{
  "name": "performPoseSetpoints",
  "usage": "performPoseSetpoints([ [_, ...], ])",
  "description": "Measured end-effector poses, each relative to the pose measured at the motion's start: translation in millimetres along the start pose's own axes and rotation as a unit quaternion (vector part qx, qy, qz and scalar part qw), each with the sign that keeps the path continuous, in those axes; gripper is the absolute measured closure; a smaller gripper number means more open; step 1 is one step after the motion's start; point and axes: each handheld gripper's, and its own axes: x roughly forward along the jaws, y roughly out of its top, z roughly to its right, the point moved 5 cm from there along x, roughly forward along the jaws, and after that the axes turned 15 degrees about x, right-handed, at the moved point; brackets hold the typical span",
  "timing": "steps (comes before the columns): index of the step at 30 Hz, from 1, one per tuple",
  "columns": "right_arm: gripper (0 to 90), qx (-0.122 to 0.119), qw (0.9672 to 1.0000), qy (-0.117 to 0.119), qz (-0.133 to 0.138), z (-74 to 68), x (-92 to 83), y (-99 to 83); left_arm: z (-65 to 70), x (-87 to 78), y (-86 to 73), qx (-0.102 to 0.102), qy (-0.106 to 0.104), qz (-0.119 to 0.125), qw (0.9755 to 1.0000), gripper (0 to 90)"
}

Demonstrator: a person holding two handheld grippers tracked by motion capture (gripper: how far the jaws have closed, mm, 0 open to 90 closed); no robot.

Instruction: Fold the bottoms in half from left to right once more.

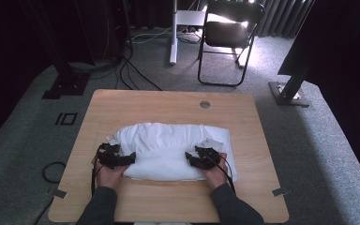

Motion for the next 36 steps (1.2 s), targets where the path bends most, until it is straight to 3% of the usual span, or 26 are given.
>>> performPoseSetpoints([
  [4, 42.4, -0.001, 0.9991, 0.017, 0.038, -8.0, -9.9, 15.9, 11.2, -1.8, 3.2, 0.023, -0.014, 0.007, 0.9996, 19.8],
  [7, 41.7, -0.011, 0.9992, 0.016, 0.034, -14.6, -5.3, 24.8, 17.9, -5.1, 5.2, 0.031, -0.032, 0.012, 0.9989, 44.4],
  [9, 40.4, -0.018, 0.9995, 0.013, 0.02, -16.4, 4.0, 26.1, 18.1, -5.6, 5.1, 0.018, -0.064, 0.016, 0.9976, 71.7],
  [11, 40.0, -0.024, 0.9997, 0.008, -0.001, -17.2, 14.7, 22.3, 16.1, -5.8, 5.6, 0.016, -0.075, 0.02, 0.9969, 80.8],
  [14, 39.9, -0.033, 0.9993, 0.0, -0.017, -17.1, 26.1, 14.7, 7.2, -16.3, 11.6, -0.002, -0.09, 0.052, 0.9946, 83.0],
  [17, 40.4, -0.03, 0.9991, 0.001, -0.029, -14.4, 34.8, 9.0, -3.8, -41.5, 28.5, -0.023, -0.11, 0.112, 0.9873, 83.4],
  [20, 41.3, -0.029, 0.9991, 0.006, -0.03, -17.3, 40.7, 6.9, -3.7, -63.7, 52.4, -0.011, -0.122, 0.15, 0.9811, 83.5],
  [25, 41.9, -0.036, 0.9987, 0.009, -0.034, -31.8, 54.0, 9.3, 12.9, -85.8, 92.5, 0.026, -0.141, 0.201, 0.969, 83.5],
  [26, 41.9, -0.036, 0.9987, 0.009, -0.034, -31.8, 54.0, 9.3, 12.9, -85.8, 92.5, 0.026, -0.141, 0.201, 0.969, 83.5],
  [27, 41.9, -0.034, 0.9988, 0.012, -0.032, -36.2, 57.9, 10.2, 22.1, -90.4, 105.5, 0.032, -0.154, 0.215, 0.9639, 83.5],
  [29, 42.1, -0.03, 0.9988, 0.023, -0.032, -52.0, 69.9, 13.0, 32.8, -92.2, 115.0, 0.047, -0.165, 0.225, 0.9591, 83.5],
  [30, 42.1, -0.031, 0.9986, 0.028, -0.033, -59.8, 74.9, 14.1, 39.5, -91.6, 119.3, 0.061, -0.166, 0.226, 0.958, 83.5],
  [31, 42.0, -0.034, 0.9981, 0.036, -0.036, -67.9, 79.6, 15.2, 45.4, -89.8, 122.5, 0.075, -0.163, 0.221, 0.9586, 83.4],
  [33, 41.6, -0.031, 0.9956, 0.076, -0.046, -82.6, 85.5, 17.0, 53.1, -84.9, 125.9, 0.087, -0.157, 0.212, 0.9605, 83.4],
  [35, 40.9, -0.023, 0.9936, 0.098, -0.052, -88.2, 78.0, 18.9, 55.3, -81.9, 125.9, 0.09, -0.158, 0.21, 0.9605, 83.4],
  [36, 40.1, -0.022, 0.9938, 0.103, -0.036, -87.9, 68.0, 20.3, 55.7, -81.2, 125.2, 0.093, -0.157, 0.209, 0.9609, 83.4],
])
